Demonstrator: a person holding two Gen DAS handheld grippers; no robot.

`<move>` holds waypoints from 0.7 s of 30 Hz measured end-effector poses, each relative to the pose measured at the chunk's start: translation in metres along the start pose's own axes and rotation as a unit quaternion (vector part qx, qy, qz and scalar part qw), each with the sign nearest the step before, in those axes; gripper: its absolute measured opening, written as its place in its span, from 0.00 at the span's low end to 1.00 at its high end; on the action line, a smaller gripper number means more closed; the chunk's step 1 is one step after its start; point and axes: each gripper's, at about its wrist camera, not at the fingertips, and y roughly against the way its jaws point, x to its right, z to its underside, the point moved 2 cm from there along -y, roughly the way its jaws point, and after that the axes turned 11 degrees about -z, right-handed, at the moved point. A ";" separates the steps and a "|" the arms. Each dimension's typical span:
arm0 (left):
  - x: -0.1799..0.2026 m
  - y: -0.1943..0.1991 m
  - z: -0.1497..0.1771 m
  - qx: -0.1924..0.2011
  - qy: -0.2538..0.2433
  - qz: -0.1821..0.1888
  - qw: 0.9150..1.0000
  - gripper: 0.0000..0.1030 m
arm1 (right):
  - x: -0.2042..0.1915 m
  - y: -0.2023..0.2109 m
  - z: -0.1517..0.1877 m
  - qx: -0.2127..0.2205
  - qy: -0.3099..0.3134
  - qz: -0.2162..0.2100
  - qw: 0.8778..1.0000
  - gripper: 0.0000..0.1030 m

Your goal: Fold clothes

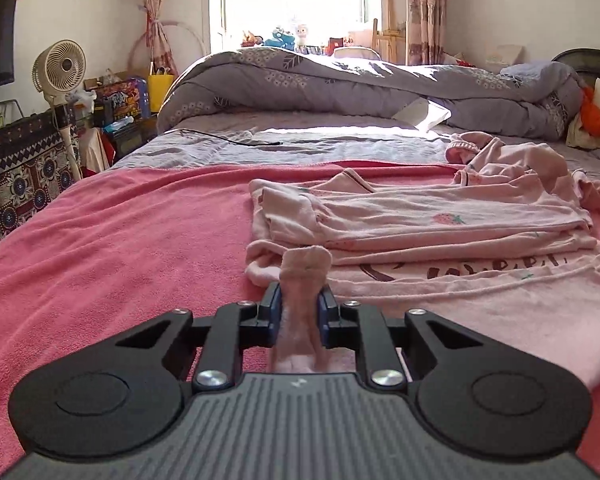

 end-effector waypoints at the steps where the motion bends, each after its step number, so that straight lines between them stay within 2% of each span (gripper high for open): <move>1: 0.000 0.007 -0.001 0.012 -0.003 -0.002 1.000 0.14 | 0.000 0.003 -0.001 0.002 -0.005 0.000 1.000 0.24; 3: 0.000 0.021 -0.004 0.038 -0.012 -0.005 0.999 0.14 | -0.002 0.010 -0.005 0.010 -0.010 0.003 1.000 0.19; 6: 0.001 0.039 -0.010 0.073 -0.025 -0.006 0.997 0.14 | -0.005 0.026 -0.015 0.031 0.001 0.003 1.000 0.18; 13: -0.008 0.044 -0.035 0.100 -0.003 -0.012 0.995 0.14 | -0.015 0.044 -0.047 0.079 0.033 0.001 0.996 0.17; 17: -0.012 0.020 -0.075 0.122 -0.005 -0.033 0.992 0.18 | -0.014 0.020 -0.082 0.091 0.052 0.004 0.994 0.17; 21: -0.005 -0.033 -0.114 0.123 -0.028 -0.063 0.990 0.26 | 0.002 -0.040 -0.124 0.093 0.031 0.000 0.995 0.17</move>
